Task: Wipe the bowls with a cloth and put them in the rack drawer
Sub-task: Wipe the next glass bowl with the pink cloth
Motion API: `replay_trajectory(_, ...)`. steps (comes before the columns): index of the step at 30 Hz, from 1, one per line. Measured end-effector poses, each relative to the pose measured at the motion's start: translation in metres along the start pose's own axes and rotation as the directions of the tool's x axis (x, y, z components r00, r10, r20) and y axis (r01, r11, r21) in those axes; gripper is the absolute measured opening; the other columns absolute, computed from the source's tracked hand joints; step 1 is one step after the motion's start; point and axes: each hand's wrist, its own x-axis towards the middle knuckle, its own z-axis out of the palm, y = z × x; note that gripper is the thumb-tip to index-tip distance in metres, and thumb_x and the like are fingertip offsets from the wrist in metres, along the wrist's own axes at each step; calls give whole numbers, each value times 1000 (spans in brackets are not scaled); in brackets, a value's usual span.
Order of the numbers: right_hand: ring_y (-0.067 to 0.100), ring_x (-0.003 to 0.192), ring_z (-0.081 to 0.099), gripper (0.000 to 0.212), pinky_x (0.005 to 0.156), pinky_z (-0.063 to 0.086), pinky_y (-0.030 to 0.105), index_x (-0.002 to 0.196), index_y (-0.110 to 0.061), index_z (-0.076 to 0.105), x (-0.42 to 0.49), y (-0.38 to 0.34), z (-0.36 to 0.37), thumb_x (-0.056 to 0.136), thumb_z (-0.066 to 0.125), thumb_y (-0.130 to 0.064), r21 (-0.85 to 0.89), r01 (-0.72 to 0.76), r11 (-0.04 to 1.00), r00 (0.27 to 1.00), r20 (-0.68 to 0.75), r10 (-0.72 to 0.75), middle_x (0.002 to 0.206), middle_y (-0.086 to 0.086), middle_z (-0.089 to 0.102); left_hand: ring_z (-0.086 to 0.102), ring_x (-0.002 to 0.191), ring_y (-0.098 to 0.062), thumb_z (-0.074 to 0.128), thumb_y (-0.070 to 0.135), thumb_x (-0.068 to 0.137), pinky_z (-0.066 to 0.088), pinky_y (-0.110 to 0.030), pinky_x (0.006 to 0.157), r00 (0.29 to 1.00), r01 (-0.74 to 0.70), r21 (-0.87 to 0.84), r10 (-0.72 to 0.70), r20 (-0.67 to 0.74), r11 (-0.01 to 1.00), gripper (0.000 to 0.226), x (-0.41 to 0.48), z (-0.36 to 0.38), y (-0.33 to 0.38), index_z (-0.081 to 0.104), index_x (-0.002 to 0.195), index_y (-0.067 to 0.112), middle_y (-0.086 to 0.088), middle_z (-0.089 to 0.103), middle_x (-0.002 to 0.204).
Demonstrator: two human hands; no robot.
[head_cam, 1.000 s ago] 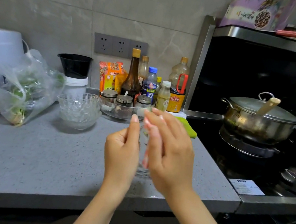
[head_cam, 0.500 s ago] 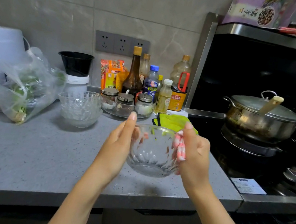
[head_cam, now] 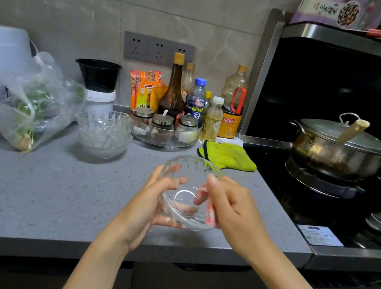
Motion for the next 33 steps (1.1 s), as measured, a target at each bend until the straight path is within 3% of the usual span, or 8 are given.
replay_trajectory(4,2,96,44,63,98,25,25,96,-29,65,1,-9,7,88,10,-57,-524,159,836,939,341,35,96,-16,55,70,98,-25,52,39,89,52,-54,91,991,-62,74,71,-112,995,26,1,4,-16,58,114,42,2,66,120)
replay_trajectory(7,9,115,40,62,99,23,23,127,-33,50,-3,-13,2,89,11,-62,-528,162,834,922,383,63,123,-11,46,69,100,-29,42,43,97,55,-49,84,987,-64,66,73,-143,996,23,1,3,-26,60,112,44,-3,68,118)
replay_trajectory(14,12,135,38,50,118,15,29,129,-35,57,-28,-4,-17,91,42,-64,-544,415,729,873,463,-152,130,-11,56,68,101,-29,39,37,99,56,-35,71,949,-209,-22,198,-247,978,25,2,-3,-31,58,115,37,-4,71,110)
replay_trajectory(19,17,111,60,48,96,43,29,129,-18,58,-39,-9,22,92,44,-45,-567,402,719,908,349,-232,124,-2,64,69,98,-17,39,33,100,56,-29,77,907,-307,5,294,-300,952,25,2,8,-37,57,118,32,-4,67,116)
replay_trajectory(22,14,107,64,46,82,53,29,127,-14,59,-37,-7,42,90,46,-38,-562,381,734,924,258,-283,123,-1,66,68,100,-32,42,34,97,58,-40,82,924,-292,-81,260,-280,953,25,1,8,-33,57,116,28,-8,66,118)
replay_trajectory(28,14,98,69,59,74,56,29,117,-20,69,-31,11,17,61,89,-16,-581,519,627,854,375,-359,113,-6,71,73,84,-31,49,43,86,58,-30,64,952,-265,5,263,-155,964,35,-1,-10,-17,56,119,34,-5,70,114)
replay_trajectory(30,12,97,69,48,74,55,26,113,-20,71,-25,2,23,67,84,-14,-596,486,639,871,274,-407,112,-6,71,72,89,-30,67,38,76,58,-30,64,955,-264,-72,251,-156,962,49,-4,-1,-21,55,123,34,-4,71,112)
replay_trajectory(33,11,96,69,25,68,54,26,109,-16,72,-24,-7,39,94,54,-27,-552,424,717,896,141,-421,112,-4,71,71,93,-31,66,34,79,56,-37,73,957,-250,-231,203,-209,940,48,-9,16,-37,53,125,37,-4,72,112)
